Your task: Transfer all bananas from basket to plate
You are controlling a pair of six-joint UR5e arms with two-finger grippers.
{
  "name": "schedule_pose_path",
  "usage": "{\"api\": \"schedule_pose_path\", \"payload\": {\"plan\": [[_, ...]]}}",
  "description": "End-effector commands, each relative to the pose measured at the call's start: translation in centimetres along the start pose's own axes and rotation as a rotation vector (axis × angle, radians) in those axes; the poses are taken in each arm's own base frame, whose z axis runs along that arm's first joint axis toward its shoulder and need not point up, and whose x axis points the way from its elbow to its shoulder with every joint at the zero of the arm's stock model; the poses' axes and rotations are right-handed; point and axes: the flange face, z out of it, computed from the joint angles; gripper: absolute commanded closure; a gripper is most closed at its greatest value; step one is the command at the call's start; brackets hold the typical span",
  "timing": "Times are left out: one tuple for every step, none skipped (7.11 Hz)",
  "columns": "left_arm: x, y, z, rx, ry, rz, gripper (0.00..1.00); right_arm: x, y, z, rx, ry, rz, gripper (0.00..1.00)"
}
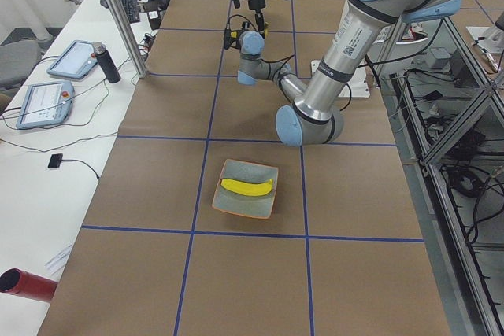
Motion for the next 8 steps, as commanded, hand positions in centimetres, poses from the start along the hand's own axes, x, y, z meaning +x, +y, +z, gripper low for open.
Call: {"api": "schedule_pose_path", "payload": {"plan": [[-0.3, -0.1, 0.0, -0.001, -0.007, -0.004, 1.0, 0.1, 0.0, 0.0, 0.001, -0.004, 0.004, 0.82], [-0.3, -0.1, 0.0, -0.001, -0.007, -0.004, 1.0, 0.2, 0.0, 0.1, 0.001, -0.002, 0.005, 0.16], [-0.2, -0.1, 0.0, -0.003, -0.004, -0.003, 1.0, 0.2, -0.1, 0.2, 0.001, -0.001, 0.02, 0.01], [-0.2, -0.1, 0.0, -0.003, -0.005, -0.003, 1.0, 0.2, -0.1, 0.2, 0.0, -0.001, 0.052, 0.0], [-0.3, -0.1, 0.0, -0.003, -0.007, -0.005, 1.0, 0.3, -0.1, 0.3, -0.001, 0.0, 0.058, 0.0], [-0.6, -0.1, 0.1, -0.002, -0.011, -0.005, 1.0, 0.2, -0.2, 0.1, 0.001, -0.001, 0.062, 0.0], [-0.8, -0.1, 0.1, -0.002, -0.015, -0.006, 1.0, 0.0, -0.1, -0.5, 0.01, -0.016, 0.073, 0.0], [-1.3, -0.3, 0.2, -0.002, -0.024, -0.007, 1.0, 0.2, -0.6, -1.4, 0.032, -0.033, 0.065, 0.0]]}}
